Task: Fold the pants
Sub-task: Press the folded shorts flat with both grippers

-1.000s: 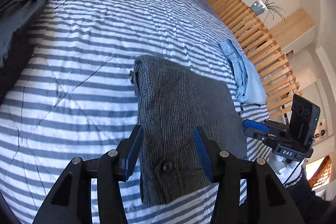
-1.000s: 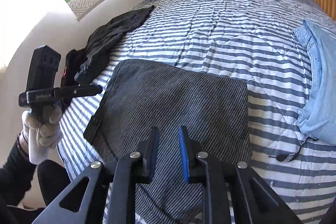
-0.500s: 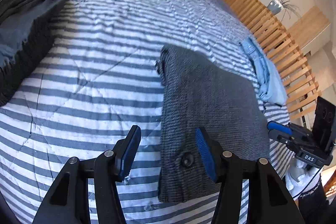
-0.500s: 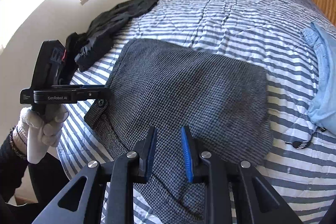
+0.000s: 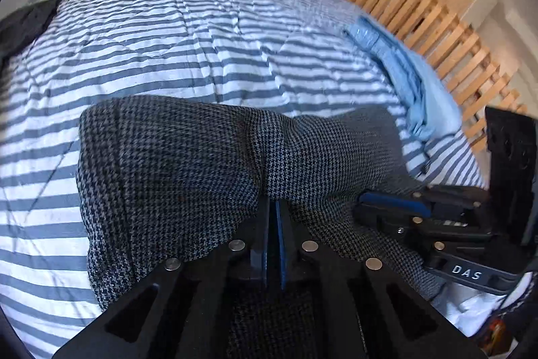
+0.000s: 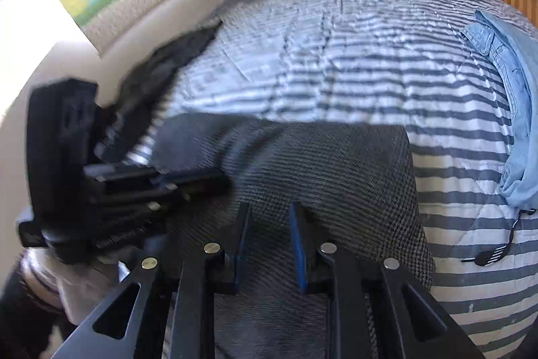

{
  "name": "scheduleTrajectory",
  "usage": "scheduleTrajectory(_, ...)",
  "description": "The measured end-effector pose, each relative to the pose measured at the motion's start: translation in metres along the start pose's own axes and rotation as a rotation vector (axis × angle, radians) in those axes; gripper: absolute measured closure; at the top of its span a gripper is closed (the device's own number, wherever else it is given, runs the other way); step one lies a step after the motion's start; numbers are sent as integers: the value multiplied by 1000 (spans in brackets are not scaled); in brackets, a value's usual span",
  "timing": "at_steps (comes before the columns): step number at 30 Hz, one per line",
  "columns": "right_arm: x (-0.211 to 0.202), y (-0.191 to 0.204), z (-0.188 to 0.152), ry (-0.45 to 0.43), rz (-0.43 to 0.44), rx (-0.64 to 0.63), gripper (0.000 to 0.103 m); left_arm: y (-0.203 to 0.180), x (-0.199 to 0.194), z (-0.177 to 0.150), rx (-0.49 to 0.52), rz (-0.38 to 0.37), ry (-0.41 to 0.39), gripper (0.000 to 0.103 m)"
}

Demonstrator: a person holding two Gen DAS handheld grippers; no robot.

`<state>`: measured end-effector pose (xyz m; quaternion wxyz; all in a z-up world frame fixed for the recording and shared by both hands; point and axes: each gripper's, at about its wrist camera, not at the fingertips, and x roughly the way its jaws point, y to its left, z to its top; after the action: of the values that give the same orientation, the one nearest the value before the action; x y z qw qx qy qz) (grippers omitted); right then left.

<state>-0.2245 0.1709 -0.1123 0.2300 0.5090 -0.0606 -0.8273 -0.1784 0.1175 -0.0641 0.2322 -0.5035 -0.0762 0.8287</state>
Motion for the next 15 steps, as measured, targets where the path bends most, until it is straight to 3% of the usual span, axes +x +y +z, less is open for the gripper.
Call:
scheduleTrajectory(4,-7,-6,-5,-32,25,0,96,12,-25,4,-103,-49,-25,102)
scheduleTrajectory(7,-30,-6,-4,-68,46,11,96,8,-42,11,-54,-5,-74,101)
scheduleTrajectory(8,-35,-3,-3,-82,44,-9,91,10,-45,16,-61,-10,-85,101)
scheduleTrajectory(11,-39,2,8,-133,51,-17,91,20,-40,34,-101,14,-100,101)
scheduleTrajectory(13,-27,-4,23,-129,93,50,90,31,-30,41,-115,77,-91,101)
scheduleTrajectory(15,-7,-11,36,-100,56,73,90,50,-13,42,-175,76,-50,101)
